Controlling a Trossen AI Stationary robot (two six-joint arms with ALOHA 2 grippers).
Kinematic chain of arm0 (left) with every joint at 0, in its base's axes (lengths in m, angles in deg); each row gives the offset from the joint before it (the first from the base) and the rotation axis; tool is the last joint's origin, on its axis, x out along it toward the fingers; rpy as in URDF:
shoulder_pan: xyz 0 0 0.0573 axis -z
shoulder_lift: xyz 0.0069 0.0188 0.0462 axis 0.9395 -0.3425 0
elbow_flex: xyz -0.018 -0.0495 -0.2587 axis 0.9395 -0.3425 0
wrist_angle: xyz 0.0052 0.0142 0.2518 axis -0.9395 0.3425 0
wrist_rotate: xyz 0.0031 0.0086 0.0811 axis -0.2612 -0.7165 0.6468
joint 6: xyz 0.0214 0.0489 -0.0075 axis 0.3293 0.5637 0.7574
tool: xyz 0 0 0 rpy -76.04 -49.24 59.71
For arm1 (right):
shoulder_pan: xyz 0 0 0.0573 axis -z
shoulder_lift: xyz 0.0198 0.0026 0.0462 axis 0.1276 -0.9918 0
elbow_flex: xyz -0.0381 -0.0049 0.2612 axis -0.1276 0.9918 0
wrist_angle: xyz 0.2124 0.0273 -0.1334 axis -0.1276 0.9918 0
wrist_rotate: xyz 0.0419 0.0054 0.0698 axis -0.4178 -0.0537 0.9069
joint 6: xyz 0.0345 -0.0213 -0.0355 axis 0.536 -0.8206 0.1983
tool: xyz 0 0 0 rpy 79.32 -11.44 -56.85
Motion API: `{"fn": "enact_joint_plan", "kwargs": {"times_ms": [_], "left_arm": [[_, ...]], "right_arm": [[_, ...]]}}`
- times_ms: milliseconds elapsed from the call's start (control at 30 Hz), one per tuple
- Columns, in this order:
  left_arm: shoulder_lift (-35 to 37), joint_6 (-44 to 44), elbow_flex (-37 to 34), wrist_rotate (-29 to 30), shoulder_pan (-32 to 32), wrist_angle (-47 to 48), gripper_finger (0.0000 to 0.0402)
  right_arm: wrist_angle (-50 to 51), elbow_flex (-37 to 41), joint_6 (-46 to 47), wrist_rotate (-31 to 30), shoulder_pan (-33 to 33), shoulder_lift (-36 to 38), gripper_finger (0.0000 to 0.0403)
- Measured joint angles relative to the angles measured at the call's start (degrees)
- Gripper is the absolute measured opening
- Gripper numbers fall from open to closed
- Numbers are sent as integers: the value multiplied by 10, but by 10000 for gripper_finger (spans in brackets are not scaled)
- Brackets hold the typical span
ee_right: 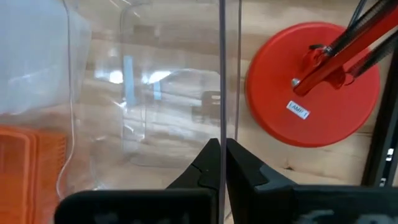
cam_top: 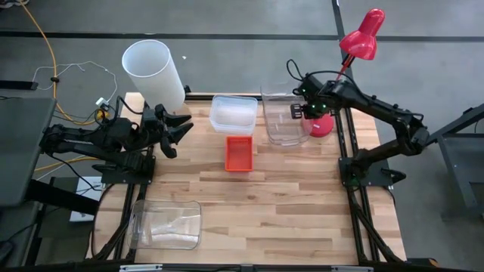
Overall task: Stack baskets by color
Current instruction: Stack the bottom right transparent bin on the top transparent bin
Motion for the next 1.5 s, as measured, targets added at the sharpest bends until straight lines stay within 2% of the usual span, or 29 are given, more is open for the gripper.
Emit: {"fn": "enact_joint_plan", "kwargs": {"times_ms": [300,633,767,1033,1167,1333,1500], "left_arm": [[0,1,0,10,0,0,149],[0,1,0,11,0,0,149],[0,1,0,11,0,0,149],[0,1,0,11,0,0,149],[0,0,0,11,0,0,149],[0,-1,0,11,0,0,149],[0,-1,0,18,0,0,149]], "right_arm": [[-26,48,42,14,0,0,0],[-44,57,47,-17,0,0,7],[-57,57,26,-18,0,0,44],[-36,41,-23,-18,-1,0,171],[-10,30,-54,-36,-11,15,218],[30,69,-80,-61,-41,69,237],[25,156,-22,-89,-75,180,212]]}}
